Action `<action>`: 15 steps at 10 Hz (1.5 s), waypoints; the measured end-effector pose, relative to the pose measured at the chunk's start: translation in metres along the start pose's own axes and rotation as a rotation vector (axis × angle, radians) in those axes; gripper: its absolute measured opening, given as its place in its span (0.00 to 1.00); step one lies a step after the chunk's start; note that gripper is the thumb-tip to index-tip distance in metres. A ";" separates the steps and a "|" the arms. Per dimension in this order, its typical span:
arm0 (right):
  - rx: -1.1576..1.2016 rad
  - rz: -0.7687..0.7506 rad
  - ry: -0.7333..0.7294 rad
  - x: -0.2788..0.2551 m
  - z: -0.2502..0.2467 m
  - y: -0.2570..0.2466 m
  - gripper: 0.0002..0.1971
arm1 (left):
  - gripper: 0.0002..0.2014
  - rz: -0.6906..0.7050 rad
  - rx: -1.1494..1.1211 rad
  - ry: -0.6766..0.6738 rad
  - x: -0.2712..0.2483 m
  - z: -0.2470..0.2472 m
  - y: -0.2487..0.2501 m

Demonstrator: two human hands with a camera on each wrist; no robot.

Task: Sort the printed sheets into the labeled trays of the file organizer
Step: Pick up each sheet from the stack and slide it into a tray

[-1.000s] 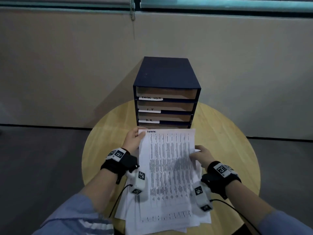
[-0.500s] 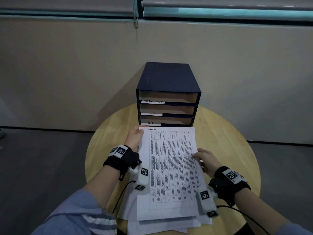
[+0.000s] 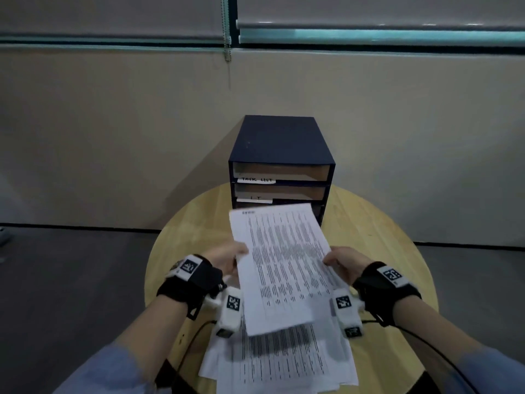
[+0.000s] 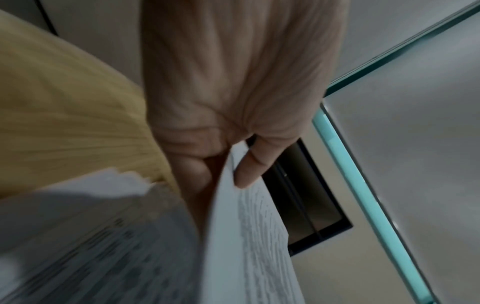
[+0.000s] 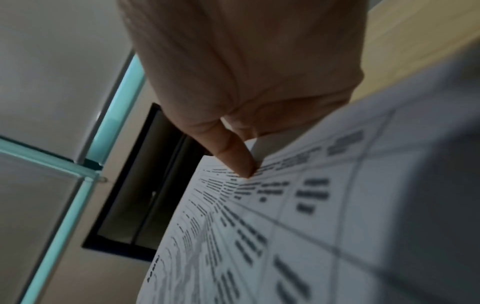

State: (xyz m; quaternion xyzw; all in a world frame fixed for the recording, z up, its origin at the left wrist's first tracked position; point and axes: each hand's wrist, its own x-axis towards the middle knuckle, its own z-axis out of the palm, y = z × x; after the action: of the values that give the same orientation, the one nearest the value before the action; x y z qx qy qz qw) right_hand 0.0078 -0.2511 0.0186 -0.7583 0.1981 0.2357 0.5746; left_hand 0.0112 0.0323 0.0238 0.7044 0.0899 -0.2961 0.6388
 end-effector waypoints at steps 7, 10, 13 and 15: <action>-0.199 0.059 -0.086 0.062 0.010 -0.007 0.07 | 0.26 0.000 0.157 0.196 0.074 -0.010 -0.030; 0.189 0.117 -0.015 0.114 0.013 -0.012 0.09 | 0.14 -0.166 -0.345 0.162 0.110 -0.009 0.006; 0.667 -0.022 -0.048 0.123 0.040 -0.042 0.22 | 0.23 0.114 -0.571 0.262 0.137 -0.014 0.006; 0.258 0.006 0.052 0.081 0.026 0.001 0.08 | 0.06 0.314 0.453 0.475 0.098 0.000 -0.019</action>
State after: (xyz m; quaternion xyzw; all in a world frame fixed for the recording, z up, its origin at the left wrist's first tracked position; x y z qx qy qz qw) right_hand 0.0697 -0.2283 -0.0353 -0.6833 0.2439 0.1901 0.6614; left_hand 0.0809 0.0113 -0.0442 0.8824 0.0587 -0.0349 0.4655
